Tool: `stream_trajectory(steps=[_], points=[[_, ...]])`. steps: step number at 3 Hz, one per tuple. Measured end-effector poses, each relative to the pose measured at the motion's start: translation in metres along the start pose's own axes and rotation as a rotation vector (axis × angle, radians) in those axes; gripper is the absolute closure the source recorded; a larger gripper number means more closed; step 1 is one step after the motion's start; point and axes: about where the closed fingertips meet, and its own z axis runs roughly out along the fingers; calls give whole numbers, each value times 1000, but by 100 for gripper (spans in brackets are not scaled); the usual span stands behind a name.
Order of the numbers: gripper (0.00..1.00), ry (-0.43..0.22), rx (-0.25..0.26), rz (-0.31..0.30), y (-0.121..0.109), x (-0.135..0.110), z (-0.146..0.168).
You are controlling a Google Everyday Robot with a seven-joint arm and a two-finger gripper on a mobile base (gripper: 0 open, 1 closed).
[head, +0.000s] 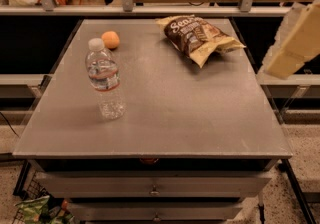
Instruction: Move brown chip bag near water bottle
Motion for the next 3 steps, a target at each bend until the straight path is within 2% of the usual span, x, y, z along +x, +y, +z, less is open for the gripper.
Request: stream_trajectory(steps=[1,3], points=[[0,-34,54,60,-13,-7,2],[0,-33,56,66,-13,-7,2]])
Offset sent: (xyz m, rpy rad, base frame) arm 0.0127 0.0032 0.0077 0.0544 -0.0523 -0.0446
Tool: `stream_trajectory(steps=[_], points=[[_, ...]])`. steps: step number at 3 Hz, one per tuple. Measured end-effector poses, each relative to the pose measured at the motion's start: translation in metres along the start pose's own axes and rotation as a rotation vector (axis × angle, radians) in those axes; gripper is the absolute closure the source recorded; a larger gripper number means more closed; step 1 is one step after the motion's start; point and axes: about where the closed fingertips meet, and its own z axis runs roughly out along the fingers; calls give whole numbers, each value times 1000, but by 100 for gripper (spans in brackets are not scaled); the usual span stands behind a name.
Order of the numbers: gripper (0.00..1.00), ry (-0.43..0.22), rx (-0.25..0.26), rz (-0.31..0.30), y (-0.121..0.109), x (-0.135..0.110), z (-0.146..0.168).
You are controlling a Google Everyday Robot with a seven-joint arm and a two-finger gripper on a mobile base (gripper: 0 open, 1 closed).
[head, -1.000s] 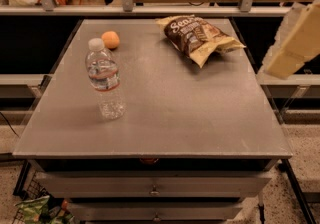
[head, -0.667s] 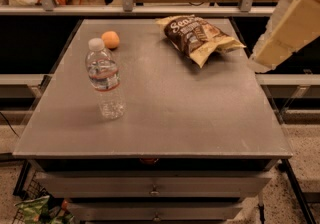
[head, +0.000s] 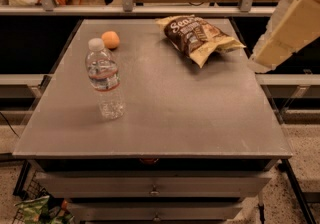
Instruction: Move brown chip bag near water bottle
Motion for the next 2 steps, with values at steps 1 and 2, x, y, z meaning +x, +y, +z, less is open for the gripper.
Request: stream_trajectory(steps=[1,2], points=[[0,8,33,86,3,5,12],[0,41,117,218,10,20,45]])
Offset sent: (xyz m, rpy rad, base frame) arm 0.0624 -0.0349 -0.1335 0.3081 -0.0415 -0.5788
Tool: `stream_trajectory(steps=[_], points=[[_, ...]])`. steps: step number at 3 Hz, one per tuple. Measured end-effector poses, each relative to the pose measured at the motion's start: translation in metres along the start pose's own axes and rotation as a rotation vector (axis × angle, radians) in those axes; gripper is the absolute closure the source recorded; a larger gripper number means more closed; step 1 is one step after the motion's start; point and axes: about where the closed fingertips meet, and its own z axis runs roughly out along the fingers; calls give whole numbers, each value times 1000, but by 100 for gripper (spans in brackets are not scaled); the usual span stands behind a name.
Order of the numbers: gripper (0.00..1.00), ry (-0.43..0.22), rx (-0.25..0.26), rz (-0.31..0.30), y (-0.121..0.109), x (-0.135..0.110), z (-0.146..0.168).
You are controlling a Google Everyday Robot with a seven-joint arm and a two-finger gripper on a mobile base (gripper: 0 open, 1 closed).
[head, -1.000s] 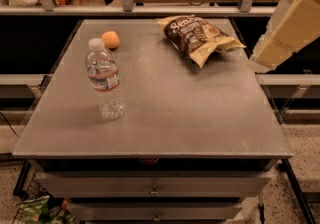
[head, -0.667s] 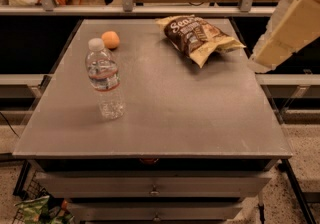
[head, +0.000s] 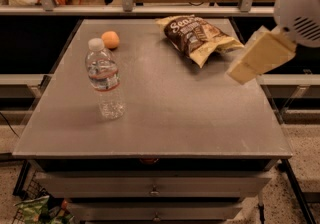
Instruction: Move brown chip bag near water bottle
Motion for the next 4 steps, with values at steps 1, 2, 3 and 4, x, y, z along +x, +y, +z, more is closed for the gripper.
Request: stream_trajectory(steps=[1,2,3,4], points=[[0,17,73,83,-2,9,46],[0,38,83,186,-10,17,93],[0,44,42,377,-16,27,145],[0,17,9,497,-26,23,182]])
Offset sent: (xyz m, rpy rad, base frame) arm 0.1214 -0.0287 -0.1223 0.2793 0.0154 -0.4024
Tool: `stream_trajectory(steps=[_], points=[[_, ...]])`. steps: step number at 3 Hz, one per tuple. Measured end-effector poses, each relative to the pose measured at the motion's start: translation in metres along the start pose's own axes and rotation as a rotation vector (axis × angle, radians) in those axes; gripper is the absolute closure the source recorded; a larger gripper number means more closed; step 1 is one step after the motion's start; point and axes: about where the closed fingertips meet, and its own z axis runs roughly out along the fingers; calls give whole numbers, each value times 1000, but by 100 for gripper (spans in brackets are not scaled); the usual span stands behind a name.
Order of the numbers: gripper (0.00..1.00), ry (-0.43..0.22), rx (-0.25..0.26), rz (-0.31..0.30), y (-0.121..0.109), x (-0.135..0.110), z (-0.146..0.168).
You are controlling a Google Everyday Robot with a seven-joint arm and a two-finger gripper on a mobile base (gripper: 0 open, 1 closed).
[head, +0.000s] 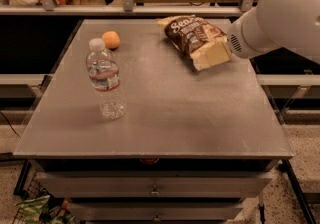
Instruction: Move brown chip bag near water bottle
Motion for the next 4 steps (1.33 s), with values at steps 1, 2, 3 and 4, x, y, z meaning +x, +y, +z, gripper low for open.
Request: stream_trajectory(steps=[1,2,3,4], points=[[0,-56,-33,39,-4,-20,33],[0,-104,-66,15,-2,-36,61],[0,-120,-87,-40,-4,-42,85],[0,-104,-104,-73,-2,-36,102]])
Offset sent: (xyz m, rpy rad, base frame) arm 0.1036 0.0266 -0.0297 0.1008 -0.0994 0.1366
